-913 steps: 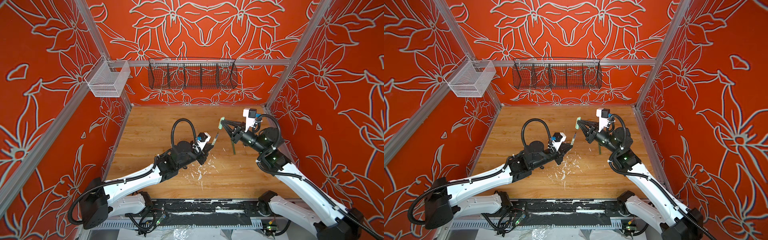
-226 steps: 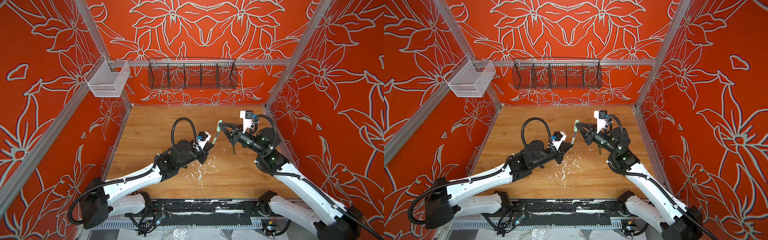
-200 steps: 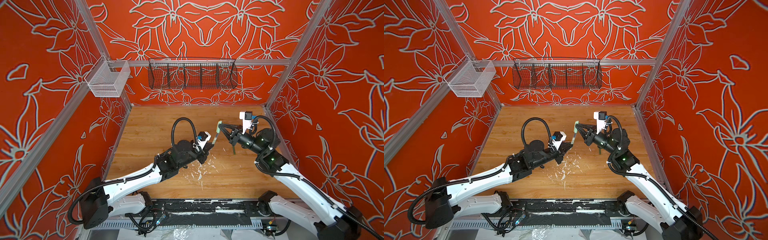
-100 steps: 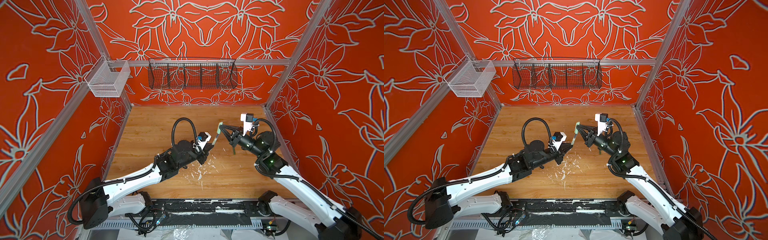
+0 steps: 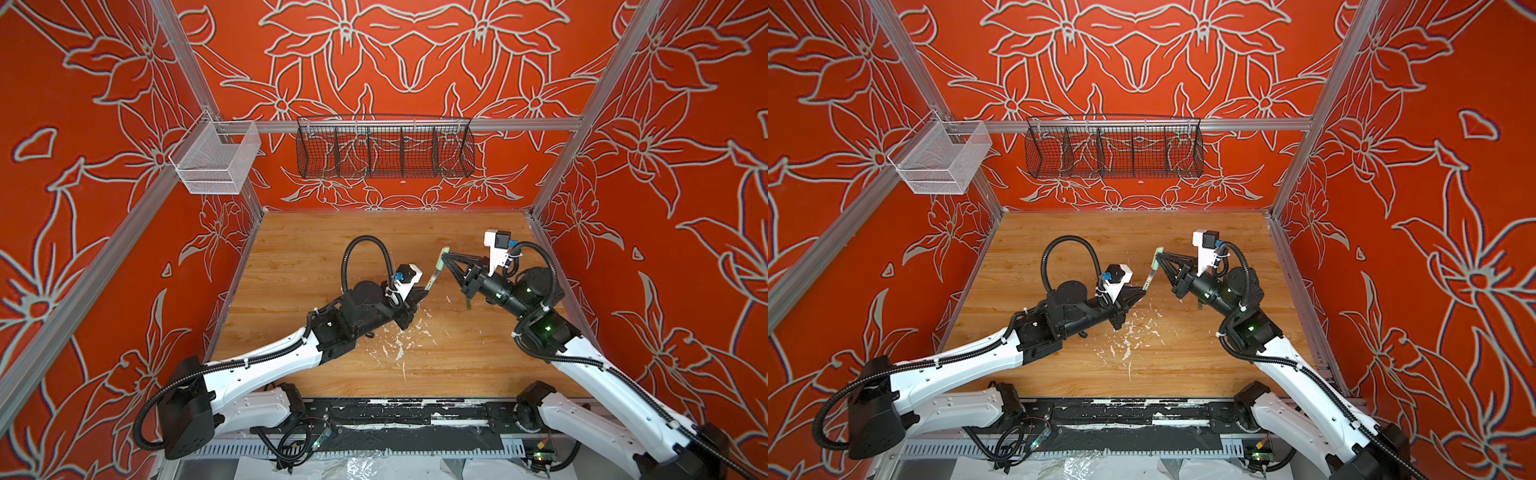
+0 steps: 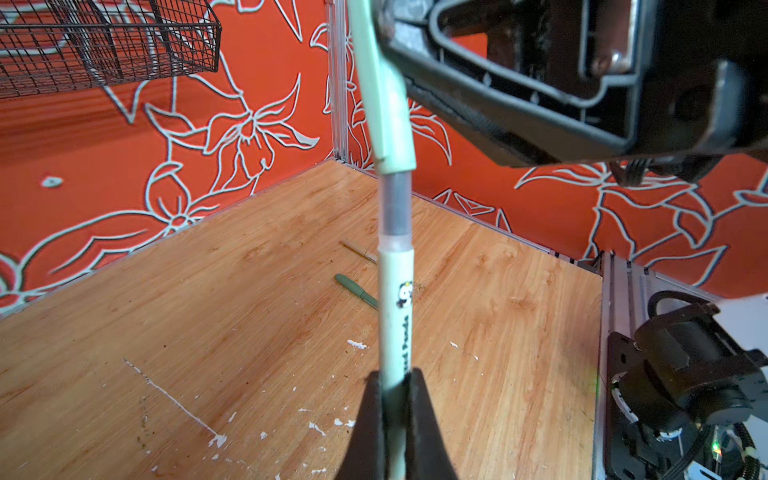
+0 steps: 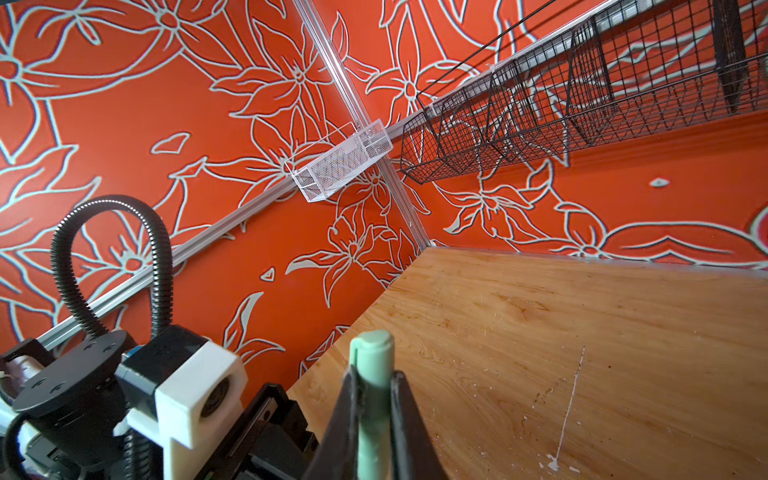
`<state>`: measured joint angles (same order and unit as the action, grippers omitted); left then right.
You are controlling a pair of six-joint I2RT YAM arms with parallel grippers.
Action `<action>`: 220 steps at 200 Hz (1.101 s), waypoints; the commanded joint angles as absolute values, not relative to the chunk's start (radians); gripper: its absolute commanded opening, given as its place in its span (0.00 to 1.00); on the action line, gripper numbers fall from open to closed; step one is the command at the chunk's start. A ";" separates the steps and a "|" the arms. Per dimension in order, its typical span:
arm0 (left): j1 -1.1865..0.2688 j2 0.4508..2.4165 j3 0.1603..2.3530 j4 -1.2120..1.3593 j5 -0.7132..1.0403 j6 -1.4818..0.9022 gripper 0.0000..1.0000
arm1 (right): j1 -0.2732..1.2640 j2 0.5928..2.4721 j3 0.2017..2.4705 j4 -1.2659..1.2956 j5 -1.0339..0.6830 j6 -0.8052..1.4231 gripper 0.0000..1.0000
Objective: Insert the pens into the pen caps
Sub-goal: 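Lower the cap with the right gripper onto the pen nib held by the left gripper, then press the cap onto the pen with the right gripper while the left holds it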
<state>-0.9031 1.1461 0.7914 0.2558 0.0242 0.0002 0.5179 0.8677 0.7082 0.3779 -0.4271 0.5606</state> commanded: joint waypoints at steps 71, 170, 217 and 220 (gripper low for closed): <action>-0.907 1.122 0.836 0.318 0.024 0.015 0.00 | 0.527 0.901 0.657 0.537 -0.466 0.667 0.00; -0.907 1.177 0.928 0.311 0.038 0.062 0.00 | 0.546 0.852 0.699 0.330 -0.468 0.533 0.18; -0.907 1.206 0.948 0.305 0.053 0.054 0.00 | 0.551 0.821 0.745 0.191 -0.454 0.453 0.32; -0.907 1.205 0.948 0.304 0.054 0.054 0.00 | 0.552 0.813 0.744 0.190 -0.450 0.453 0.33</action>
<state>-0.9031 1.1961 0.9295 0.2684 0.0311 0.0383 0.5453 0.8516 0.6987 0.2844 -0.4530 0.5095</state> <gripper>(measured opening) 0.055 0.309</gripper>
